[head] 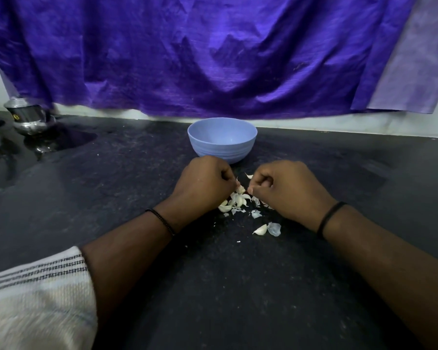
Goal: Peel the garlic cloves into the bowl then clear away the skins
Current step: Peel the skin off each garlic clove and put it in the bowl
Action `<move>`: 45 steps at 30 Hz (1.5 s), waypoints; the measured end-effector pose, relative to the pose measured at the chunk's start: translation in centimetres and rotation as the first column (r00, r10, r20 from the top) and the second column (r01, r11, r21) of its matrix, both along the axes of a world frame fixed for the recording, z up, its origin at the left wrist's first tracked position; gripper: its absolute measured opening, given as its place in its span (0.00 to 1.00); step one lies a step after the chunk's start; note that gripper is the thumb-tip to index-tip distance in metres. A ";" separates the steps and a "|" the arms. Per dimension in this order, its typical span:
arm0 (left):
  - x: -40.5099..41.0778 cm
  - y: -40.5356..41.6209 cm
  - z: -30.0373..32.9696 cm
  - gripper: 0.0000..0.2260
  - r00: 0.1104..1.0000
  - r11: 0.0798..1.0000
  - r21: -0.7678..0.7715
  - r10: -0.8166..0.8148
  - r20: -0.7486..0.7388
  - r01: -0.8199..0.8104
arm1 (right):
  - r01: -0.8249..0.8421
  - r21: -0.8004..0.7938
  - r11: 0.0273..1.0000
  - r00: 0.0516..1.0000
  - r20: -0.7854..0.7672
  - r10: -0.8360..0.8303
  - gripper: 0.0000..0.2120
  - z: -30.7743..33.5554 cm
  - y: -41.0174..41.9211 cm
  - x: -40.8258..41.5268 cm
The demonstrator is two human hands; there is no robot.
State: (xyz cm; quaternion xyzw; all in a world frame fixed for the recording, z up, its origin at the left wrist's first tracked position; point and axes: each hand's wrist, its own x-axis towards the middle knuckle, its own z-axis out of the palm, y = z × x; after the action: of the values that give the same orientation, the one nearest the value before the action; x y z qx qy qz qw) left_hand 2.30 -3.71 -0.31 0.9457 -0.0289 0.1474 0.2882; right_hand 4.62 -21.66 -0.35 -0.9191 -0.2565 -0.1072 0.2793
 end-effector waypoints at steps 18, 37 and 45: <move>-0.6 -0.6 0.3 0.16 0.985 0.999 -0.049 -0.012 0.172 0.020 | -0.365 -0.171 0.915 0.842 -0.479 0.247 0.10 3.8 -1.2 -1.8; -1.9 -2.2 0.2 0.10 0.954 0.844 -0.457 -0.196 0.225 0.281 | 0.115 0.836 0.536 0.891 -0.325 0.316 0.08 2.8 -1.0 -0.8; -2.0 -2.0 0.1 0.06 0.935 0.927 -0.277 -0.159 0.317 0.252 | 0.102 0.789 0.606 0.922 -0.303 0.239 0.07 2.5 -0.2 -1.5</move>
State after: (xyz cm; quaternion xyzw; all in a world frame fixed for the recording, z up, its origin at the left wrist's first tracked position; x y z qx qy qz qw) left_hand 0.33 -5.69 -0.21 0.8478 -0.1469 0.2552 0.4410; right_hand 3.07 -21.89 2.13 -0.6915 -0.1591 -0.0188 0.7044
